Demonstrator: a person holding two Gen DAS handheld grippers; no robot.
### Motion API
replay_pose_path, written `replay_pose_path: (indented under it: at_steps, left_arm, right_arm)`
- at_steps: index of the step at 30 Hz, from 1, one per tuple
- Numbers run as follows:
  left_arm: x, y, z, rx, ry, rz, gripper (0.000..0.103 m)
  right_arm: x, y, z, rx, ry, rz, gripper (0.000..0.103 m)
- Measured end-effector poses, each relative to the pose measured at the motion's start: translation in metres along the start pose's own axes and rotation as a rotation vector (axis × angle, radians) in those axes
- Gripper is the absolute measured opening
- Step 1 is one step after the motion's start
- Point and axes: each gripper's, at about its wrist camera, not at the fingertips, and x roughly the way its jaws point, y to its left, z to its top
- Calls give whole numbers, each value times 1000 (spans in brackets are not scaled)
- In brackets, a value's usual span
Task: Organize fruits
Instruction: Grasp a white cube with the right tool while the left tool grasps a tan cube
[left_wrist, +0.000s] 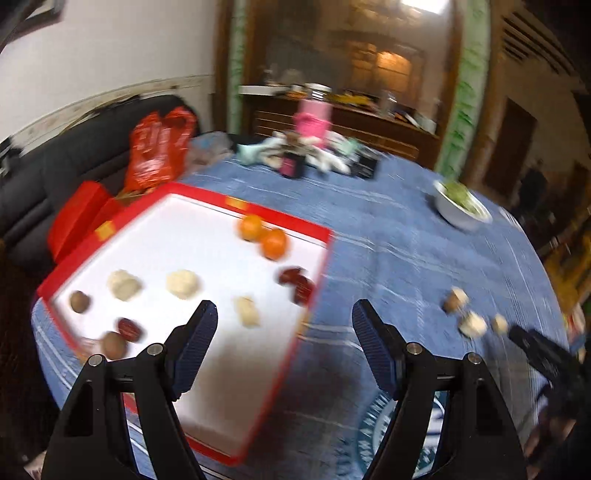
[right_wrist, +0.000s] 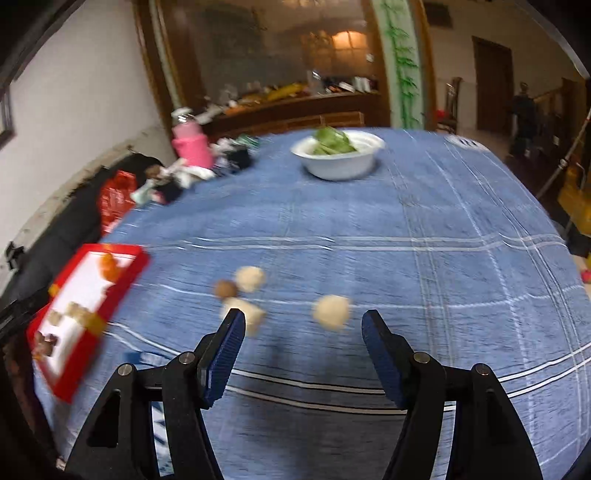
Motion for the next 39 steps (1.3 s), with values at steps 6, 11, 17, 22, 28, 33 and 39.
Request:
replay_pose_path:
  at_steps: [6,11,17,22,28,33,39]
  left_arm:
    - [-1,-32,-10,99,19,-36,76]
    - [1,-51,-14,125,32,-63,76]
    - [11,-105,-20,232,45,-181,75]
    - [26,-159,-25,337,67,-246,75]
    - [56,-189,-26,364,129,-268,73]
    - [72,-195,-26,376,184,-281,25]
    - [49,-184,-37,377,157,-301,24]
  right_arm:
    - [30,4,5,-40,63,-34,59]
    - [47,-7,7,-4,97,-57,38]
    - [31,-23,9,77,33,-24,27]
    - [17,-43,12,158,-40,-14,28]
    - [4,-62,16,226,-94,2,28]
    - [7,-58,18,217,-90,23,28]
    - [6,-57,19,214,-98,32,28]
